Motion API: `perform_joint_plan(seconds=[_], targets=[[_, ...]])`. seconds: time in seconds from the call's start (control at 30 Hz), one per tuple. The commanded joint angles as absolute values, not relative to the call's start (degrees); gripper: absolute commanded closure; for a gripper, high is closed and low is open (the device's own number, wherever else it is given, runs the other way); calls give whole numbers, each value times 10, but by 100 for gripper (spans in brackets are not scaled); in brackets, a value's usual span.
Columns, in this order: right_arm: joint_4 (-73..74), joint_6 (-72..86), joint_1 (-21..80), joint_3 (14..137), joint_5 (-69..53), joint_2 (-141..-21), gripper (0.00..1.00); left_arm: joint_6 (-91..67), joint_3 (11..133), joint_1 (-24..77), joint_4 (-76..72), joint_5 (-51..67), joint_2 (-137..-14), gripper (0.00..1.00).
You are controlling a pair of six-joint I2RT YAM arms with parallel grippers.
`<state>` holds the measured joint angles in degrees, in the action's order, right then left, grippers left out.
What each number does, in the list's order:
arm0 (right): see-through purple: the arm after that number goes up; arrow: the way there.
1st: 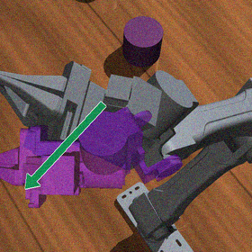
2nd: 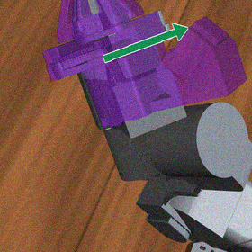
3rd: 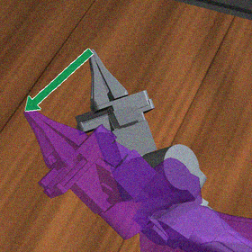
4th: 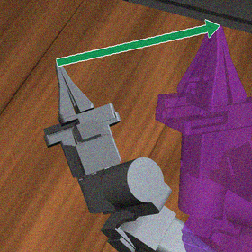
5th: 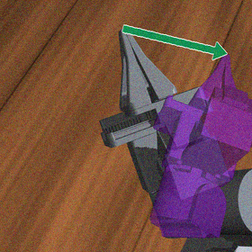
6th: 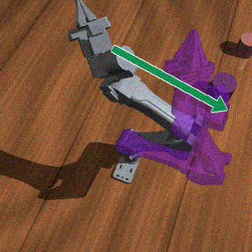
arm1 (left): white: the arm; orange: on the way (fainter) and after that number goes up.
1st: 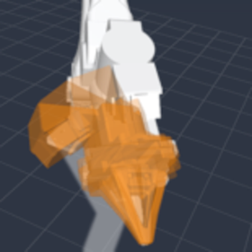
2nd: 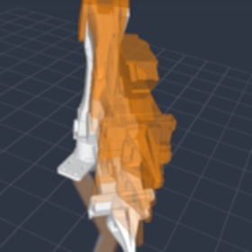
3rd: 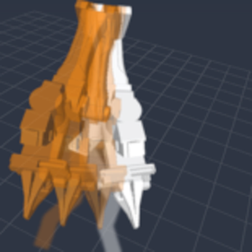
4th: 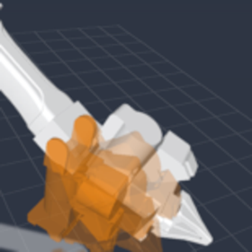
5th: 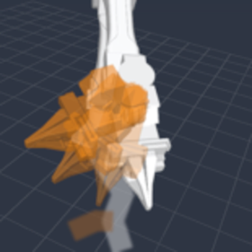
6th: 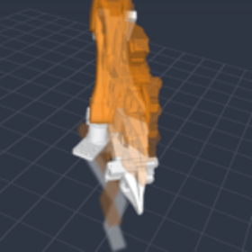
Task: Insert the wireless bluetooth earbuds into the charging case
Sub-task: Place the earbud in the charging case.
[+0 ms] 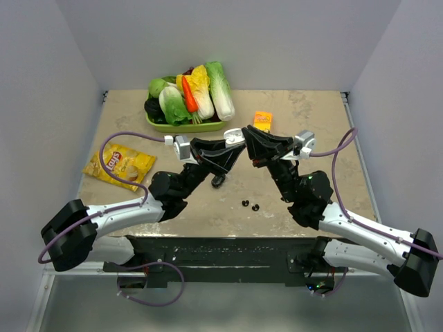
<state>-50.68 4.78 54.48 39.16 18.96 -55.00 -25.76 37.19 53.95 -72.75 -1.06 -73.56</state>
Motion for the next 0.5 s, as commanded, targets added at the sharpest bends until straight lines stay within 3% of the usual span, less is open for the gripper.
perform_joint_plan(seconds=[0.0,0.47], targets=[[-518,28,548,386,197,-541,100,-244,391,536,-978,-6,-713,100],[-441,11,549,404,112,-530,100,-233,393,536,-983,-4,-716,100]])
